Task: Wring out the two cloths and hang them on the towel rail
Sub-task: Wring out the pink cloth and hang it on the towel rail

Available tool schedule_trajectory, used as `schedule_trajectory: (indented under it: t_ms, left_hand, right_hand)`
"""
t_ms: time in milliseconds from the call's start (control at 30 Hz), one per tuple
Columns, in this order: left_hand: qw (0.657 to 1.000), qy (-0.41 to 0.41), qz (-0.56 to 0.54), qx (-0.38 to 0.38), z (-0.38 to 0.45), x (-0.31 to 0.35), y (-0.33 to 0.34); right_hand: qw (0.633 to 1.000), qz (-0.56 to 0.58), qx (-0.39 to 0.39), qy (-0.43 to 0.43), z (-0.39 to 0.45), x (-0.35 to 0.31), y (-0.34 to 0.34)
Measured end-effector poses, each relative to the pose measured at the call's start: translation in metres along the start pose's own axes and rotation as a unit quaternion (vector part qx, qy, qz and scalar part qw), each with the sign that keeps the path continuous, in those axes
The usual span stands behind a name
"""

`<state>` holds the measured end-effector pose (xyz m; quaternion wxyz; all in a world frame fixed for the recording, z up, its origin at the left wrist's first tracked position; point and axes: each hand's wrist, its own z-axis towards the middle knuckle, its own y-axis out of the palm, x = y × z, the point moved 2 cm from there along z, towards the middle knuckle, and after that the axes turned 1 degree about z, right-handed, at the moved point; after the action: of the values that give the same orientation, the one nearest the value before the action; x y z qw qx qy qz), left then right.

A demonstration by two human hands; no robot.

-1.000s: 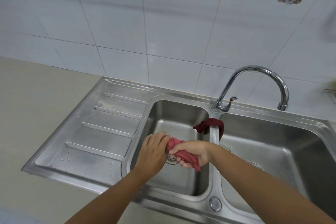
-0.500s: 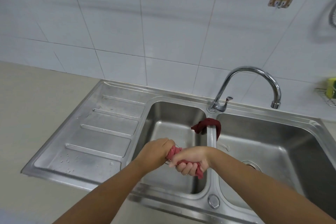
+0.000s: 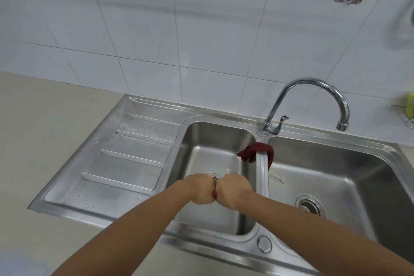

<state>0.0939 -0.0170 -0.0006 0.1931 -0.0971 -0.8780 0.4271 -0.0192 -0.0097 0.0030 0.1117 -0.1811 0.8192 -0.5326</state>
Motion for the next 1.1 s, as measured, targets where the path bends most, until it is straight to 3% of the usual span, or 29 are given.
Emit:
schedule_trajectory:
  t_ms: [67, 167, 233, 333, 467, 567, 733, 933, 1100]
  left_hand:
    - [0.999, 0.003, -0.012, -0.032, 0.0, -0.002, 0.002]
    - [1.0, -0.008, -0.009, -0.015, 0.0, -0.009, 0.007]
    - [0.998, -0.023, 0.03, 0.043, -0.001, -0.013, 0.007]
    - [0.983, -0.021, 0.081, 0.163, -0.002, -0.019, 0.007]
    - [0.961, -0.018, 0.037, 0.273, -0.003, -0.02, 0.013]
    - [0.966, -0.041, 0.013, 0.256, -0.003, -0.016, 0.018]
    - [0.97, -0.05, 0.082, 0.221, -0.003, -0.011, 0.016]
    - [0.981, -0.06, 0.055, 0.174, 0.001, -0.005, 0.022]
    - [0.975, -0.05, 0.098, 0.195, 0.002, -0.006, 0.02]
  right_hand:
    - [1.0, -0.023, 0.006, -0.005, 0.003, -0.004, 0.009]
    - [1.0, 0.0, 0.018, -0.006, 0.007, -0.004, 0.016]
    - [0.996, 0.082, 0.009, 0.016, 0.009, -0.001, 0.015]
    - [0.964, 0.255, -0.06, 0.055, 0.012, 0.009, 0.01]
    - [0.935, 0.335, -0.103, 0.058, 0.012, 0.021, 0.006]
    - [0.95, 0.293, -0.078, 0.079, 0.011, 0.022, 0.01]
    - [0.981, 0.178, 0.035, 0.066, 0.001, 0.019, 0.016]
    - [0.996, 0.059, 0.059, 0.011, -0.004, 0.02, 0.016]
    - [0.994, 0.081, 0.074, 0.011, -0.005, 0.024, 0.018]
